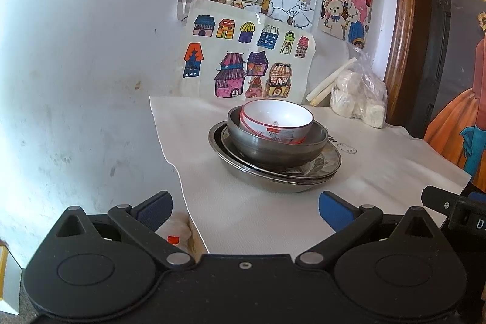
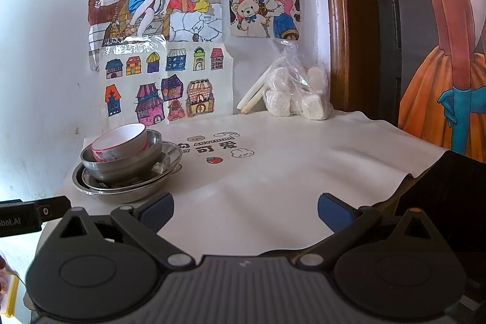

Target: Organize plates and bowls

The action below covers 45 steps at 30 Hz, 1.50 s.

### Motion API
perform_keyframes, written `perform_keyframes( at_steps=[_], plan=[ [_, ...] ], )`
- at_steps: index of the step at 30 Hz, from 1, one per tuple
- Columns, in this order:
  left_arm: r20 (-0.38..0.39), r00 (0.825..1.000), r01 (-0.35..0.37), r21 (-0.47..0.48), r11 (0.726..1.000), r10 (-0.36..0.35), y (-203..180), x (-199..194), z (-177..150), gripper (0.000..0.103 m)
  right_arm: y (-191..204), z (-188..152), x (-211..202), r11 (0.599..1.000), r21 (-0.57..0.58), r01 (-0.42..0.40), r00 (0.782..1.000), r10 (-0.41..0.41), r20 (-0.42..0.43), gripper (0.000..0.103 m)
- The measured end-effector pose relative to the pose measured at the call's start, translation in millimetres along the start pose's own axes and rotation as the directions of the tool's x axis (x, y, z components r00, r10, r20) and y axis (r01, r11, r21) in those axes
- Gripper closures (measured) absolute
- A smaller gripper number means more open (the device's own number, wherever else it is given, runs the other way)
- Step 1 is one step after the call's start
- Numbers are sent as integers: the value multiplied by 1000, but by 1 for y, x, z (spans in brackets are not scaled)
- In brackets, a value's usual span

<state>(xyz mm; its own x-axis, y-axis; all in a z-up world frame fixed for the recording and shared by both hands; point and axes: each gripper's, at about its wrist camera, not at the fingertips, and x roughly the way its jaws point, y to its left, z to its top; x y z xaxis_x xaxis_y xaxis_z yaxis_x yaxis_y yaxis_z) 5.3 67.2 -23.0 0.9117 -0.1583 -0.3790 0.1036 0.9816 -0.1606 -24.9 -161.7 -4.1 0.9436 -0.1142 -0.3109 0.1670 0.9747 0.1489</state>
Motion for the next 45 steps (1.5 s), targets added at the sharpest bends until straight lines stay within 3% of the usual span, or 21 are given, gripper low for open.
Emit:
perform_keyframes(
  at_steps=[45],
  plan=[
    [-16, 1000, -4, -13, 1000, 4, 0, 0, 1, 1, -2, 0, 3, 1000, 2, 3, 1000, -3, -7, 0]
  ],
)
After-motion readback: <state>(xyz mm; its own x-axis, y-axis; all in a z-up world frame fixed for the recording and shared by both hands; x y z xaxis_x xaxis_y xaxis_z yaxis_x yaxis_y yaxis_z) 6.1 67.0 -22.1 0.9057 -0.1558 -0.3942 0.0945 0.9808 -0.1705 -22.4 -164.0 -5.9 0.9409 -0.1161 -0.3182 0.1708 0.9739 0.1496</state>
